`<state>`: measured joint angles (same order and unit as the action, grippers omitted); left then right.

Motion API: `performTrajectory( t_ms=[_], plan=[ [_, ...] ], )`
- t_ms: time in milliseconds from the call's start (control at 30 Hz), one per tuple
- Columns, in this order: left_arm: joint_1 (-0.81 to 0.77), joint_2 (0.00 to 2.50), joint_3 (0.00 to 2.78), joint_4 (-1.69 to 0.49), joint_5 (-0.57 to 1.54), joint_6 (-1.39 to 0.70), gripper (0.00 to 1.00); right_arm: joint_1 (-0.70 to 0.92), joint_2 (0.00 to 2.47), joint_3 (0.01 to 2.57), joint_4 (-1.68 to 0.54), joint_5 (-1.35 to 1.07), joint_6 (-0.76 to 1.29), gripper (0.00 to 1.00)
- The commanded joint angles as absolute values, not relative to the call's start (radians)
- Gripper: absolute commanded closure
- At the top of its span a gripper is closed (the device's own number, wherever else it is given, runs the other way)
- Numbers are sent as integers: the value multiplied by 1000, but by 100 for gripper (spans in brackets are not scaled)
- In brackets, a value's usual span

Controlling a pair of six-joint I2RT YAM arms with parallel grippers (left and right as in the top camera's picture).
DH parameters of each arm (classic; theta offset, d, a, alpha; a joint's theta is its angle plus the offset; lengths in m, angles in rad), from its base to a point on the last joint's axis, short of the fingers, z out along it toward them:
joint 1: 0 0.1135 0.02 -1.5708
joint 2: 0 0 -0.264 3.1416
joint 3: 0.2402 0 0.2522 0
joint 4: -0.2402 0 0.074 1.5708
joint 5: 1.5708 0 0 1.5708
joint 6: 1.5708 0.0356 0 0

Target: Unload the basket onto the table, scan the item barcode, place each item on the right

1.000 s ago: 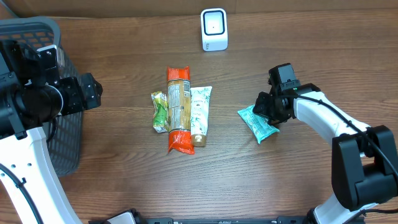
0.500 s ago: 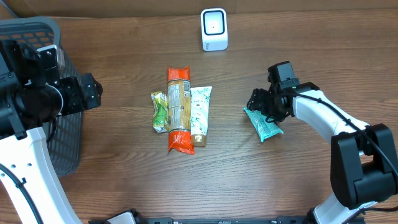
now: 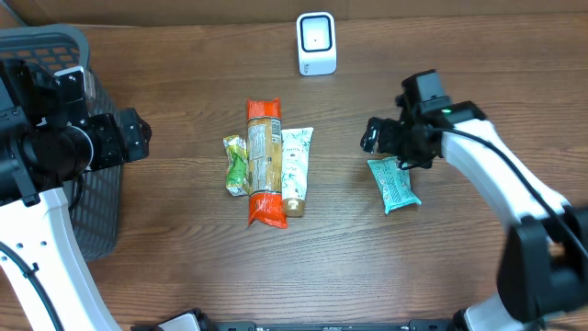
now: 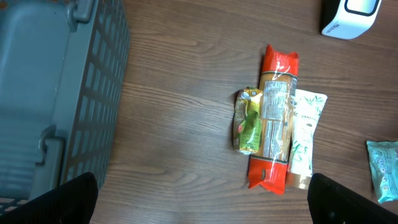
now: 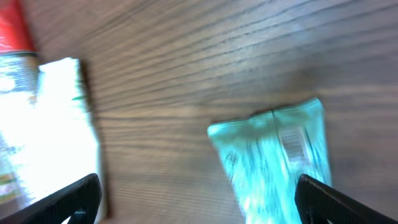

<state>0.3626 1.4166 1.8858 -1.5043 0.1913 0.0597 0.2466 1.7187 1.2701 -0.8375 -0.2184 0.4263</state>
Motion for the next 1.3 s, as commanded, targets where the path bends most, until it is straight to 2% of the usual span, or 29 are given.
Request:
performTrajectory(
  t_ms=[0,233,500,1000,1100,1267],
  plan=[
    [366,1420,1892,-1507,200,79,0,224,1549,1306,-904,-125,602,0],
    [366,1420,1892,-1507,200,79,1,214,1430,1215,-1061,-63,837,0],
    [366,1420,1892,-1507,200,79,1,214,1431,995,-994,-132,1081,0],
    [366,1420,1892,-1507,200,79,1,282,1431,926,-918,-147,1135,1],
    [366,1420,1892,-1507,200,79,1,295,1431,893,-884,-147,1159,7],
    [366,1420,1892,-1507,200,79,0,299,1431,839,-822,-147,1160,8]
  ],
)
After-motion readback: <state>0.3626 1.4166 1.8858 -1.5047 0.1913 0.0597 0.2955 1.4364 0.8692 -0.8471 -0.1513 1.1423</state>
